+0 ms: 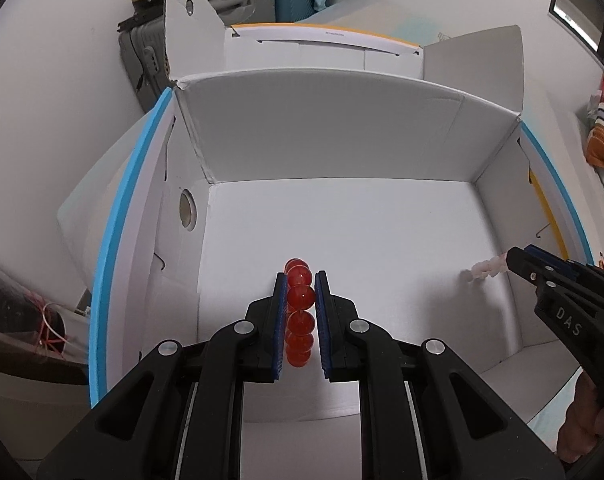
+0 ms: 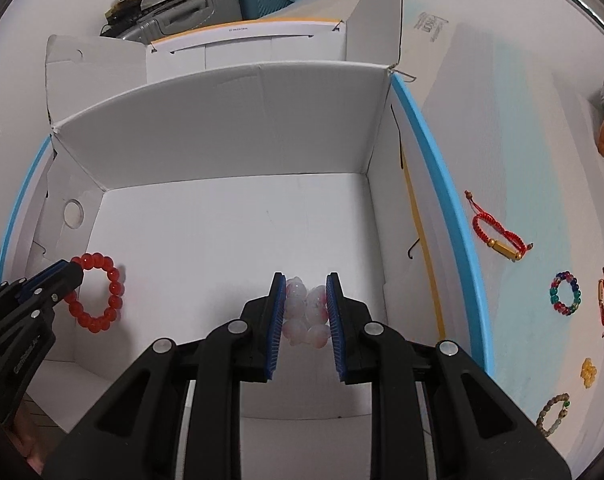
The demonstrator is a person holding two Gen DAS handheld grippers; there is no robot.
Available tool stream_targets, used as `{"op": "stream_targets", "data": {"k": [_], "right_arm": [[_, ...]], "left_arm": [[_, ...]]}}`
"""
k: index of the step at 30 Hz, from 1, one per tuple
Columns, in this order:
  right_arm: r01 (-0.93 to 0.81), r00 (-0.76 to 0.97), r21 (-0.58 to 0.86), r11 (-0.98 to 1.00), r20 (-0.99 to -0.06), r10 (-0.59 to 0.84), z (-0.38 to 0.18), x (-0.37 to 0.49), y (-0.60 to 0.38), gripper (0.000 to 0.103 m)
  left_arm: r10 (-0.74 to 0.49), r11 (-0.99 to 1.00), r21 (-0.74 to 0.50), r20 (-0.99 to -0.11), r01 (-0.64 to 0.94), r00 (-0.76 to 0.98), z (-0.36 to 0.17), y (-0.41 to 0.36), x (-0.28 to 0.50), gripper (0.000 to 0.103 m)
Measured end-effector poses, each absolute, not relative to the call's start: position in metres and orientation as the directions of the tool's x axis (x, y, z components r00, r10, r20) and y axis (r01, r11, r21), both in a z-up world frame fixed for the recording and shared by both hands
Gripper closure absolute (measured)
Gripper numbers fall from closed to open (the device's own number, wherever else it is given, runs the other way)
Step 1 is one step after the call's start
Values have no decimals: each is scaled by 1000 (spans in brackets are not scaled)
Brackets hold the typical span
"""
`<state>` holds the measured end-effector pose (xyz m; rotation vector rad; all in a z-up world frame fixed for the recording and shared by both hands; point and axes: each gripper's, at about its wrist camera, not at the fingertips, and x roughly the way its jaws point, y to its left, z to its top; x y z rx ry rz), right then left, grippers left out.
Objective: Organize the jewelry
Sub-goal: 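Open both tools to drop the bracelets into the box, then move both tools back over the remaining bracelets on the bed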
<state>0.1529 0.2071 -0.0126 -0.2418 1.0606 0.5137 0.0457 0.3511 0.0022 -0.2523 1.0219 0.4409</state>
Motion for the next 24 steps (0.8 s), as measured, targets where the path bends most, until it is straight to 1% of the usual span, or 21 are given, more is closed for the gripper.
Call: {"op": "stream_targets", "data": {"k": [7, 8, 9, 11, 12, 13, 15, 16, 17, 18, 19, 21, 23, 24], "right_arm": [[-520, 378, 60, 852, -878, 293, -14, 150, 209, 83], [-520, 376, 62, 852, -879, 294, -14, 151, 209, 80], [-521, 371, 68, 851, -880, 298, -13, 151, 209, 77], [-523, 379, 71, 850, -873, 307, -10, 149, 208, 59], [-523, 387, 73, 849, -868, 312, -8, 147, 206, 54], [-523, 393, 75, 849, -863, 318, -5, 147, 205, 47], [-532, 399, 88, 842, -851, 341, 3, 143, 205, 41], [-536, 403, 89, 840, -847, 347, 6, 140, 202, 33], [-542, 407, 91, 835, -841, 356, 10, 137, 202, 27], [-555, 409, 98, 826, -833, 373, 15, 134, 200, 25], [-573, 416, 96, 814, -821, 390, 22, 130, 198, 23], [-580, 447, 81, 811, -801, 399, 34, 124, 191, 16], [-580, 473, 74, 811, -780, 409, 44, 122, 190, 10], [-579, 488, 71, 812, -768, 416, 50, 120, 184, 9]], "left_arm": [[242, 879, 9, -870, -476, 429, -2, 360, 50, 90], [246, 879, 16, -872, -477, 424, -3, 360, 50, 89], [247, 878, 18, -873, -478, 420, -2, 360, 51, 88], [253, 874, 17, -869, -486, 425, 1, 360, 49, 87], [260, 872, 21, -866, -489, 426, 3, 360, 48, 86], [264, 871, 20, -862, -492, 432, 6, 359, 46, 82], [274, 865, 15, -851, -501, 447, 12, 358, 42, 57], [282, 863, 14, -843, -505, 458, 16, 356, 39, 51], [289, 861, 15, -837, -508, 464, 18, 355, 36, 41], [299, 859, 20, -831, -512, 469, 21, 354, 33, 33], [310, 858, 26, -823, -514, 476, 25, 351, 30, 31], [329, 855, 33, -806, -518, 491, 34, 347, 23, 23], [343, 853, 39, -793, -521, 503, 40, 344, 18, 16], [356, 851, 47, -783, -523, 510, 44, 341, 15, 13]]}}
